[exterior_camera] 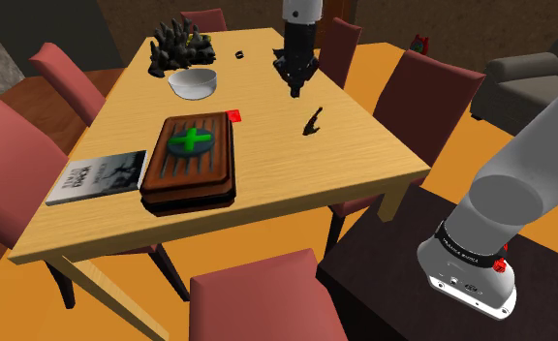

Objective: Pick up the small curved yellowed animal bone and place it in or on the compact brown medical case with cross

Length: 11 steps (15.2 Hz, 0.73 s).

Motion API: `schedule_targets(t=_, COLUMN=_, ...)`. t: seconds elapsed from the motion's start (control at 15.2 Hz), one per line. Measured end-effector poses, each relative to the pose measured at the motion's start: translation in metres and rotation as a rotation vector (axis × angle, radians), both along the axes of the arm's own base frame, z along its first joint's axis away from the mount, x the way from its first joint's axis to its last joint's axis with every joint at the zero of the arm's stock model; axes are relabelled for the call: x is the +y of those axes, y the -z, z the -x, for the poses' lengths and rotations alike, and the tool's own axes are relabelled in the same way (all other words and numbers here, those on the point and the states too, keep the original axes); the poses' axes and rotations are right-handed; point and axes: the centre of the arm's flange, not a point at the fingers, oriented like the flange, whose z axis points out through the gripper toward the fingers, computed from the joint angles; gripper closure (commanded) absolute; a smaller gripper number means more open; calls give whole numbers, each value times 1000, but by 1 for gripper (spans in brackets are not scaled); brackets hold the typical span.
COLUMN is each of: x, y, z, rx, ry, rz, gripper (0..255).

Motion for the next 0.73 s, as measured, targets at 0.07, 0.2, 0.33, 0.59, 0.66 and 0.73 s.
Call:
schedule_targets(t=0.07, x=-1, y=-4, z=0, rx=0, ry=0, rz=0, gripper=255)
schedule_targets(t=0.2, x=-1, y=-4, z=0, rx=0, ry=0, rz=0, gripper=0)
schedule_targets(t=0.33, x=3, y=6, z=8, rx=10, ry=26, rz=10, gripper=0)
schedule_targets(t=0.59, x=18, y=37, z=44, rx=41, ry=109, rz=42, gripper=0)
schedule_targets(t=0.66, x=21, y=46, z=53, rx=49, ry=131, rz=51, gripper=0)
schedule_targets(t=0.73, x=24, y=52, z=58, rx=57, ry=153, rz=60, gripper=0)
